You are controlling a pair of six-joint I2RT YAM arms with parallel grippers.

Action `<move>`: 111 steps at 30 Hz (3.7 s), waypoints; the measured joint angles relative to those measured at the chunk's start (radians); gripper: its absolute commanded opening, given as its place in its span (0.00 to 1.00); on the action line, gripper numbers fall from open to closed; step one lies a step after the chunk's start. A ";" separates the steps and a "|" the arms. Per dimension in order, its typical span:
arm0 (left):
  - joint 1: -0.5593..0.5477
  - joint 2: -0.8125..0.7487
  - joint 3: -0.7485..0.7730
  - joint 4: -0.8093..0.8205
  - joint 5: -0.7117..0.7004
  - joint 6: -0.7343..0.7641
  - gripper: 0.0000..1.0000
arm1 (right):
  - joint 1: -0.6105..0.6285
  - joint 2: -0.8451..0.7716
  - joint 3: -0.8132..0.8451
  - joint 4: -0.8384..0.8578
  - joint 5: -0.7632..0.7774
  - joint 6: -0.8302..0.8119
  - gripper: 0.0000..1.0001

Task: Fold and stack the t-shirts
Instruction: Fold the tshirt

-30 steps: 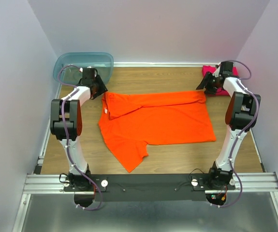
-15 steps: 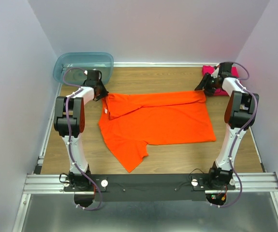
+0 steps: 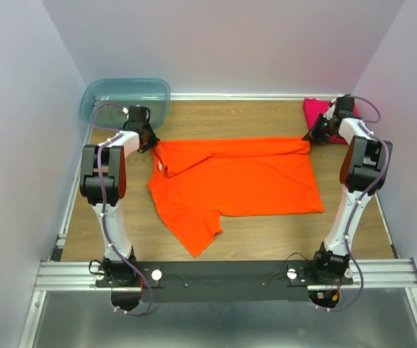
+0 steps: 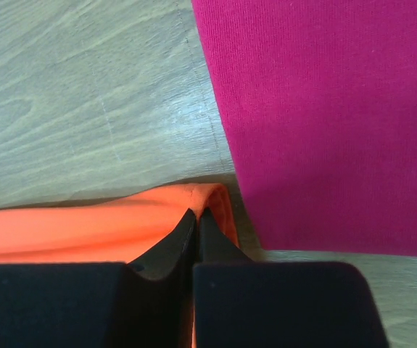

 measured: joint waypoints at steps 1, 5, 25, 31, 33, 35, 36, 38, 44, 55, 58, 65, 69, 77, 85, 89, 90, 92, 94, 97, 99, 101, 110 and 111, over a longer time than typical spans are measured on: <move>0.001 0.000 -0.001 0.000 -0.001 0.000 0.00 | -0.002 0.000 -0.001 0.000 0.000 0.000 0.07; 0.001 0.000 -0.002 0.000 -0.010 0.000 0.07 | -0.003 0.000 -0.003 0.000 0.000 -0.002 0.13; -0.115 -0.504 -0.195 -0.034 -0.178 0.087 0.91 | 0.037 -0.364 -0.167 0.011 0.027 0.009 0.74; -0.314 -0.649 -0.350 -0.016 -0.268 0.119 0.77 | 0.096 -0.481 -0.302 0.092 0.008 0.042 0.52; -0.330 -0.659 -0.401 -0.013 -0.267 0.112 0.75 | 0.097 -0.463 -0.330 0.113 0.000 0.062 0.50; -0.328 -0.660 -0.448 -0.016 -0.267 0.097 0.71 | 0.096 -0.425 -0.333 0.149 -0.011 0.083 0.49; -0.326 -0.660 -0.463 -0.018 -0.266 0.090 0.71 | 0.093 -0.399 -0.333 0.180 -0.017 0.101 0.48; -0.321 -0.662 -0.484 -0.019 -0.266 0.082 0.70 | 0.089 -0.357 -0.333 0.225 -0.027 0.134 0.48; -0.321 -0.672 -0.486 -0.014 -0.259 0.085 0.69 | 0.072 -0.253 -0.373 0.359 -0.035 0.205 0.45; -0.349 -0.677 -0.511 -0.006 -0.230 0.096 0.73 | -0.013 -0.233 -0.581 0.594 -0.148 0.287 0.45; -0.387 -0.674 -0.510 -0.006 -0.230 0.101 0.73 | -0.013 -0.250 -0.595 0.593 -0.150 0.286 0.52; -0.555 -0.562 -0.410 -0.007 -0.288 0.138 0.58 | -0.012 -0.463 -0.629 0.521 -0.142 0.262 0.60; -0.603 -0.440 -0.325 -0.006 -0.293 0.153 0.50 | -0.005 -0.610 -0.637 0.475 -0.138 0.239 0.61; -0.592 -0.264 -0.261 -0.032 -0.296 0.162 0.53 | 0.000 -0.801 -0.741 0.386 -0.140 0.210 0.61; -0.550 -0.204 -0.210 -0.052 -0.298 0.180 0.56 | 0.000 -0.905 -0.826 0.317 -0.143 0.187 0.61; -0.522 -0.175 -0.204 -0.055 -0.300 0.184 0.56 | 0.000 -0.925 -0.838 0.296 -0.142 0.175 0.61; -0.518 -0.169 -0.203 -0.058 -0.300 0.184 0.56 | 0.000 -0.925 -0.838 0.293 -0.142 0.173 0.61; -0.512 -0.161 -0.198 -0.060 -0.304 0.185 0.56 | 0.000 -0.925 -0.840 0.290 -0.142 0.172 0.61; -0.505 -0.159 -0.193 -0.062 -0.315 0.187 0.56 | 0.000 -0.925 -0.841 0.287 -0.142 0.172 0.61; -0.504 -0.159 -0.177 -0.066 -0.344 0.191 0.59 | 0.000 -0.925 -0.841 0.284 -0.142 0.172 0.61; -0.504 -0.159 -0.169 -0.067 -0.360 0.195 0.62 | 0.000 -0.925 -0.841 0.283 -0.142 0.172 0.61; -0.504 -0.159 -0.164 -0.066 -0.383 0.200 0.67 | 0.000 -0.925 -0.841 0.283 -0.142 0.172 0.61; -0.504 -0.159 -0.163 -0.055 -0.445 0.206 0.70 | 0.000 -0.925 -0.843 0.280 -0.143 0.172 0.61; -0.504 -0.159 -0.163 -0.052 -0.454 0.207 0.69 | 0.000 -0.925 -0.844 0.280 -0.143 0.172 0.61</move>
